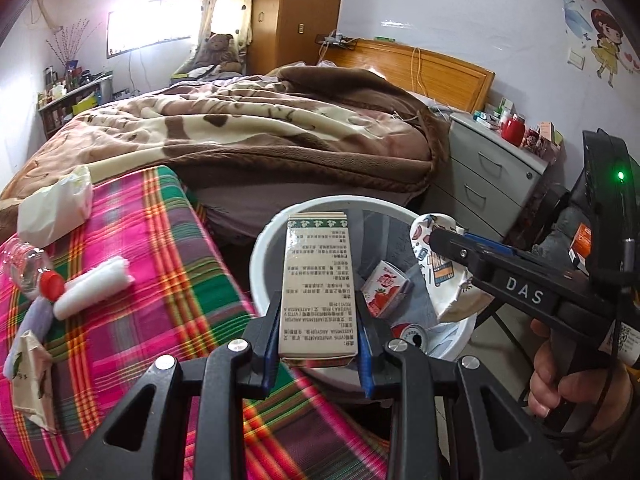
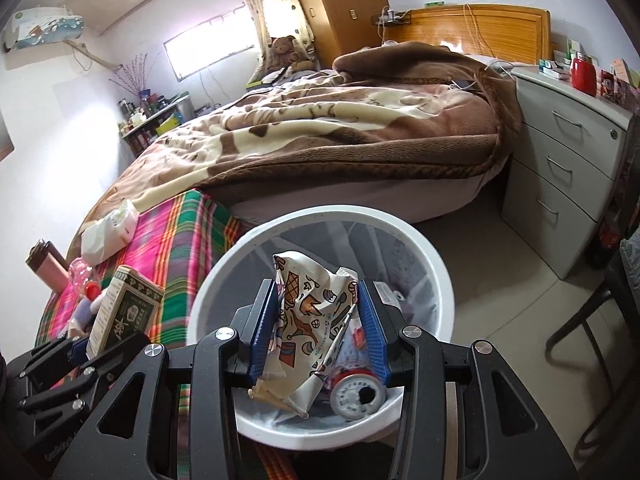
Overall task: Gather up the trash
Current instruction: 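Carry the wrapper and medicine box over the wastebasket and open both tools, then move both open tools back toward the remaining trash on the bed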
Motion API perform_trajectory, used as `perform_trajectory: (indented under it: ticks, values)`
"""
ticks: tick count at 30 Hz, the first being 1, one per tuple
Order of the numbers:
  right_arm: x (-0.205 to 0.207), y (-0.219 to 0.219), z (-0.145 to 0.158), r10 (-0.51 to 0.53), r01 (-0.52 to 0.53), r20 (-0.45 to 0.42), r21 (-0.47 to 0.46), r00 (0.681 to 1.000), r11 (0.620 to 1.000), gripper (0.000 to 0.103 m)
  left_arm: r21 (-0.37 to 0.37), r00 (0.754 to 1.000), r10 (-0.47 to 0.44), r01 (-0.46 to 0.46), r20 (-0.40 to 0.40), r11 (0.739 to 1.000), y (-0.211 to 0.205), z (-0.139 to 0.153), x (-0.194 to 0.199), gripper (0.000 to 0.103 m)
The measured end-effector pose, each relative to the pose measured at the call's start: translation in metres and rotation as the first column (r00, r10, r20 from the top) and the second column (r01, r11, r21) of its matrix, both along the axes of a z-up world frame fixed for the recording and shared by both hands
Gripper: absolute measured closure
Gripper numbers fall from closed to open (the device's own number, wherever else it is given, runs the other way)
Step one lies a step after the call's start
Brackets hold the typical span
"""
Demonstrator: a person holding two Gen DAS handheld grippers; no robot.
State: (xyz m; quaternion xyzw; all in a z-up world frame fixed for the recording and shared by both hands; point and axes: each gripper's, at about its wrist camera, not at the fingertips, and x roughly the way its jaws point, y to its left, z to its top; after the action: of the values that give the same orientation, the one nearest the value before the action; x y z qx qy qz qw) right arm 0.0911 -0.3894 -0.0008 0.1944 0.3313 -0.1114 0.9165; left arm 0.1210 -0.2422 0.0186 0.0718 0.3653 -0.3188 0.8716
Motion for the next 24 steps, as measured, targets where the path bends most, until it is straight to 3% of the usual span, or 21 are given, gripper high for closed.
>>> perform_trajectory:
  ticks: [12, 14, 16, 20, 22, 24]
  values:
    - [0.006, -0.017, -0.014, -0.008, 0.008, -0.046, 0.001, 0.999, 1.000, 0.060, 0.028, 0.999, -0.039, 0.039, -0.004, 0.999, -0.026, -0.005, -0.001, 0.070]
    - [0.006, -0.019, -0.015, -0.008, 0.008, -0.046, 0.000, 0.999, 1.000, 0.058, 0.025, 0.999, -0.041, 0.041, -0.009, 0.999, -0.027, -0.006, 0.000, 0.063]
    - [0.007, -0.020, -0.016, -0.002, 0.002, -0.054, 0.001, 0.999, 1.000, 0.058, 0.021, 0.999, -0.041, 0.041, -0.004, 0.999, -0.027, -0.006, 0.000, 0.045]
    - [0.006, -0.019, -0.017, -0.002, 0.002, -0.062, -0.004, 0.998, 1.000, 0.054, 0.010, 0.999, -0.045, 0.045, -0.005, 0.999, -0.026, -0.004, -0.001, 0.042]
    - [0.006, -0.020, -0.017, 0.000, 0.000, -0.056, 0.003, 0.998, 1.000, 0.045, 0.012, 0.999, -0.042, 0.042, -0.004, 0.999, -0.024, -0.004, -0.001, 0.036]
    - [0.004, -0.019, -0.015, 0.005, -0.004, -0.048, 0.012, 0.999, 1.000, 0.043, 0.007, 0.999, -0.037, 0.037, -0.006, 0.999, -0.021, -0.004, -0.001, 0.034]
